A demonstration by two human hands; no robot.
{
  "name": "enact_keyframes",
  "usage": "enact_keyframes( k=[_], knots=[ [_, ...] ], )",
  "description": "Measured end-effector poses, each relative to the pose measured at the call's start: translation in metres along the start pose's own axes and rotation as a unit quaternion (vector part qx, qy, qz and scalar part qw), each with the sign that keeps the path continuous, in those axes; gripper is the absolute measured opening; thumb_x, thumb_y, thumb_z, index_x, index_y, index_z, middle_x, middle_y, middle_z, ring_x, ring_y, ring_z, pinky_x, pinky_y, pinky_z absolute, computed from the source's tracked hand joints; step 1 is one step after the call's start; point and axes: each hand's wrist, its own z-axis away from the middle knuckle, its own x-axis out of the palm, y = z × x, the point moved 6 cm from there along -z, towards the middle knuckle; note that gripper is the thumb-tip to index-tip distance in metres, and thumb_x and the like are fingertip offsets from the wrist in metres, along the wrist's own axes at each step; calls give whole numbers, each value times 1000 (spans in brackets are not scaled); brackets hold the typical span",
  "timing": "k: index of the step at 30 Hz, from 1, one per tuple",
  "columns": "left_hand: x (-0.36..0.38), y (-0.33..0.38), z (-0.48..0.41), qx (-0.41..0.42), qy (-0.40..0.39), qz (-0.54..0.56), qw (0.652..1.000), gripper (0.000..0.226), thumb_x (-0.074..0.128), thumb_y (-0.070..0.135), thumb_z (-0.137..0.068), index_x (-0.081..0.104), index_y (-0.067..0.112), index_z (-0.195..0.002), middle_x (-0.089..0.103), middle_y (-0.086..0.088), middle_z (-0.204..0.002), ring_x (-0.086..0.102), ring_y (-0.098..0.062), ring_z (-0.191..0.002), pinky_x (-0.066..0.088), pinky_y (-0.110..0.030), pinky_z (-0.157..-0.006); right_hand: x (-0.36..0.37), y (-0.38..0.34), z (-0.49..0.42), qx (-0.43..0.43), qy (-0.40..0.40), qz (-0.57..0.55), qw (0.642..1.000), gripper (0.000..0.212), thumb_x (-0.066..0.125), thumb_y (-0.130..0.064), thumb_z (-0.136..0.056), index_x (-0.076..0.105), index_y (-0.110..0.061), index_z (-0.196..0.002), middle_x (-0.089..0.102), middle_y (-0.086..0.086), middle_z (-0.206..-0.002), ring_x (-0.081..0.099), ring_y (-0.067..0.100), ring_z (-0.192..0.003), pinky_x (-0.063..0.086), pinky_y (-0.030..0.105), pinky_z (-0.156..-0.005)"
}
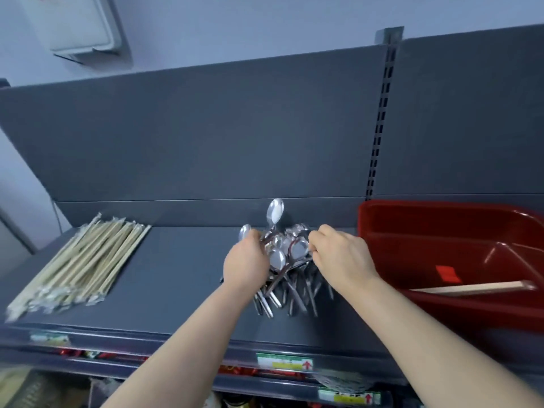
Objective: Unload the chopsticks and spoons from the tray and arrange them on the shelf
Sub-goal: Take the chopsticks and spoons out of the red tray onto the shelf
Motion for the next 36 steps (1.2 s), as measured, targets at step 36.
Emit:
enact_keyframes(
  k=[36],
  knots=[
    [50, 164, 20, 272, -95, 9, 957, 18, 56, 21, -89, 66, 25, -103, 69, 4, -98, 57, -21, -102, 44, -29, -82, -57, 123, 73, 223, -59, 27, 973, 23, 52, -27, -93, 67, -34, -109, 63, -12, -114, 55, 14, -110, 39, 32, -90]
  ],
)
